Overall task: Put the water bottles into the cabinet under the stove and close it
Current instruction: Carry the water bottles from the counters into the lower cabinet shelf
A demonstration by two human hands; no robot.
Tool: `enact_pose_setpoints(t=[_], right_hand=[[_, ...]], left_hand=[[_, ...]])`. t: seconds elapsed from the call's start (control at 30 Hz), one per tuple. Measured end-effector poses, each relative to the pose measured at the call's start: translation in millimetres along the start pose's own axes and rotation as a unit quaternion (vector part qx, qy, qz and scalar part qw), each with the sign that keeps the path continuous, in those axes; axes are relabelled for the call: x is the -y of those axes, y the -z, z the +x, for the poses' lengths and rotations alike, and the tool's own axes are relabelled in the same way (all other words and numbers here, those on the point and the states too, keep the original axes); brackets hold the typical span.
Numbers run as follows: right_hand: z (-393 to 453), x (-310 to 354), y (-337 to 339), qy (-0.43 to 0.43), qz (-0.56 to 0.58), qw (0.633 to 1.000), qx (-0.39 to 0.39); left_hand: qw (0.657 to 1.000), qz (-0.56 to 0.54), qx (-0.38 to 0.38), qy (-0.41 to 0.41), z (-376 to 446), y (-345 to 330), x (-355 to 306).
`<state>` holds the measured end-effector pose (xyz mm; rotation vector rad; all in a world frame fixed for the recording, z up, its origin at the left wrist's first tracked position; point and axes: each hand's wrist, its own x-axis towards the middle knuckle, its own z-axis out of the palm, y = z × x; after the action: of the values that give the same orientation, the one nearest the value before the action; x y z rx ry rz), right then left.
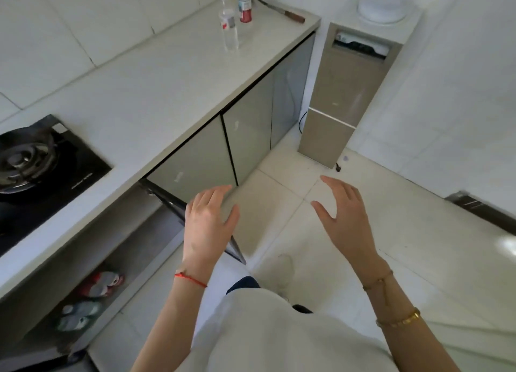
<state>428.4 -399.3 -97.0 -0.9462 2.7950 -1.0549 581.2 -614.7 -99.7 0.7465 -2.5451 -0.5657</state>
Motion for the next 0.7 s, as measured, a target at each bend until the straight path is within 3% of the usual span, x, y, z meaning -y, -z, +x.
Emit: enact_pose_setpoints(t=[0.33,0.7], right_hand=[[117.7,-67.6,6.2,-0.033,-0.006,0.999,-0.013],[372.4,-98.7,-10.6,0.024,-0.001,1.0,0.005]], left_hand=[[1.0,0.003,0.006,-0.006,121.1,-66.8,-27.4],[0.998,-0.02,-0.045,0.027,337.4,-129.0,-31.5]])
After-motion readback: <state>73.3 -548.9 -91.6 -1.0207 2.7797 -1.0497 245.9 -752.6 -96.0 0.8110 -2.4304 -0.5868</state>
